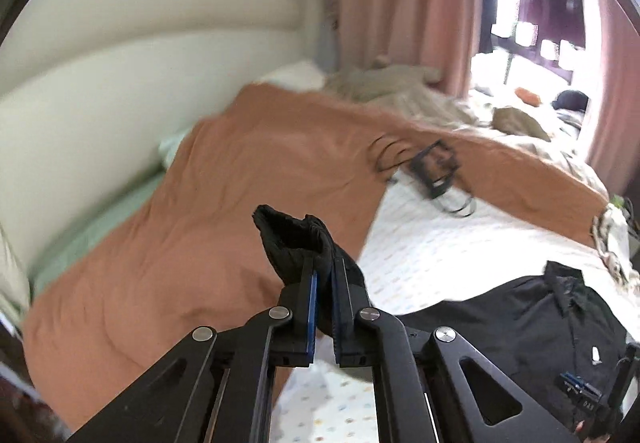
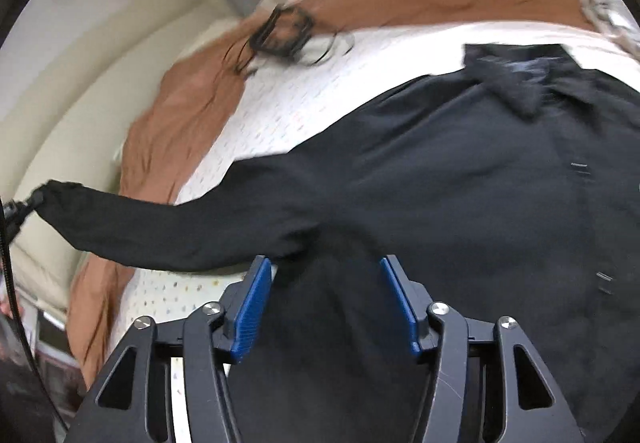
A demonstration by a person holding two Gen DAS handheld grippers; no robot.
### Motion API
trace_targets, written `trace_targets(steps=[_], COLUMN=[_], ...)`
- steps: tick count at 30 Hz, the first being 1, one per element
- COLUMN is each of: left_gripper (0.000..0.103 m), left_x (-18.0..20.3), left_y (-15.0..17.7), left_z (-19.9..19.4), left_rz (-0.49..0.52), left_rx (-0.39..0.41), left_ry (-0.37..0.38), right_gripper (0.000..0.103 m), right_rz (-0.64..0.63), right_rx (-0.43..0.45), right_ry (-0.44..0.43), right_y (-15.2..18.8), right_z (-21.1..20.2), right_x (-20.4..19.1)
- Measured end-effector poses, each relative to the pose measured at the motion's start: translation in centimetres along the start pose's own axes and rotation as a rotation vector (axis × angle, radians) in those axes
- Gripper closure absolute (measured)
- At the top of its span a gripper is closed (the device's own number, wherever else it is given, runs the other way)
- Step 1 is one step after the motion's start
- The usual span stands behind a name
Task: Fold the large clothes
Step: 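Grasp the sleeve cuff with the left tool and lift it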
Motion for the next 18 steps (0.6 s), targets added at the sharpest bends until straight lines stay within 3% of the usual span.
trace_targets(steps=[6,12,18], left_gripper=[0.098,0.098,0.098], left_x=[7.6,15.6,24.0], left_y=[-4.9,-8.2,-8.8], left_z=[-6.4,-10.9,-14.0], left_rz=[0.12,0.188,0.283], left_rx=[0.111,0.161,0.187], left_ry=[0.049,0.13,0.192], right_gripper=[0.046,0.046,0.046], right_rz=[0.099,0.175,0.264], right_rx=[0.099,0.178,0.283], right_ry=[0.025,0.045,0.072], right_y=[0.7,1.0,2.3], right_z=[-6.5,-11.9,-17.3], right_x=[4.6,8.1,12.4])
Point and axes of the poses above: each gripper's, at about its wrist camera, not at the fingertips, and z roughly the way its jaws point, x to its right, y to its underside, the point moved 10 cm from there along z, roughly the way its jaws point, and after that the axes turned 9 degrees about -y, right-handed, at the moved point
